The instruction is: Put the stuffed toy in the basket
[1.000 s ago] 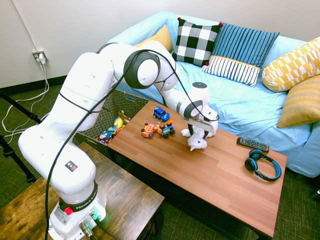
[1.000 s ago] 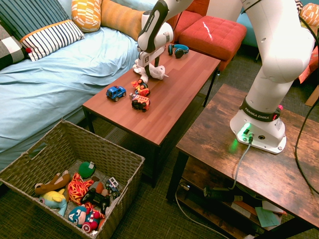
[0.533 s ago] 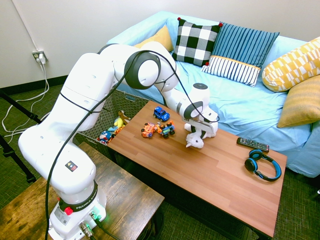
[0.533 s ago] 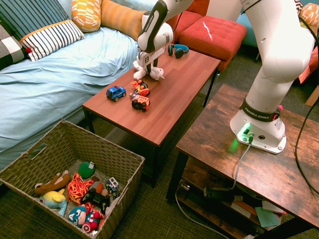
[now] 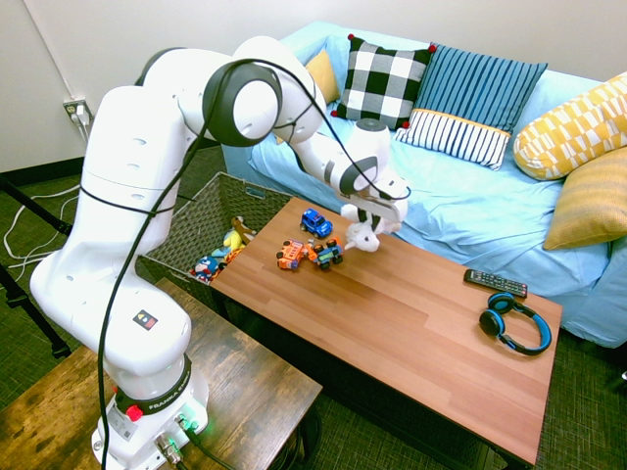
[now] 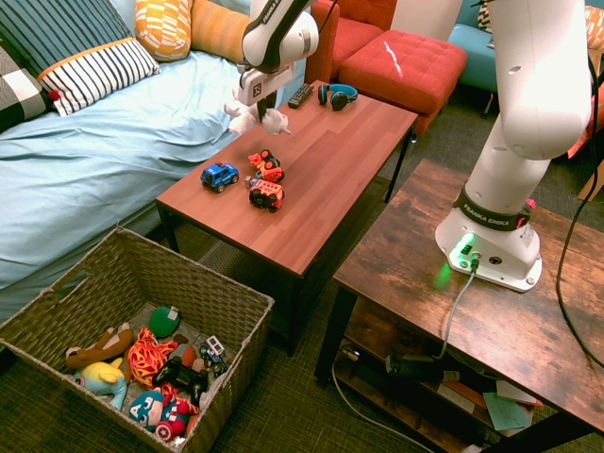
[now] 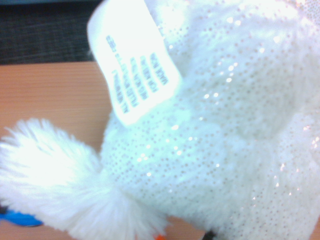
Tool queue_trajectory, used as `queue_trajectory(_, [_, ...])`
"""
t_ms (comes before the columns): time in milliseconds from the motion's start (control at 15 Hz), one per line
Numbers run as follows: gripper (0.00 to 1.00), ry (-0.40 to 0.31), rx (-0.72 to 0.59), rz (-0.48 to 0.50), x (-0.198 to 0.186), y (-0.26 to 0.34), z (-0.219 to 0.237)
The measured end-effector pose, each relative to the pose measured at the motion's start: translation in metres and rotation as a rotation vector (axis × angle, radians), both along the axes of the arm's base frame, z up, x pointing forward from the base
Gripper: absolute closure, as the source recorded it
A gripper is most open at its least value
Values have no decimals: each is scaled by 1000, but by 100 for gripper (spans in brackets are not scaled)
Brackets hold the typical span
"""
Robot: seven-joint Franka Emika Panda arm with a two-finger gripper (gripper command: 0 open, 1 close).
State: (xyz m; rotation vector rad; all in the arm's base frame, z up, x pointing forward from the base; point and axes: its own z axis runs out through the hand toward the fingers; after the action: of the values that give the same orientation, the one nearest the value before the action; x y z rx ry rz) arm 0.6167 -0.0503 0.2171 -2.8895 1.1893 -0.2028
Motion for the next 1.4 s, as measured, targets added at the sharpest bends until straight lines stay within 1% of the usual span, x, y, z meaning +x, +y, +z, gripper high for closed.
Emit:
queue_trajectory(267, [100, -35, 54, 71, -22, 126, 42])
queue_trajectory(400, [100, -30, 81, 96, -34, 187, 45])
queue_trajectory(533, [100, -9, 99, 108, -51, 237, 39])
queue_trajectory(733, [100, -38, 105, 99, -54, 255, 33])
queue_trajectory(933, [100, -57, 116, 116, -59, 318, 2])
queue_trajectory(1133, [100, -57, 128, 137, -51, 390, -43])
queue_trajectory(1400, [100, -45, 135, 146, -30, 445, -99])
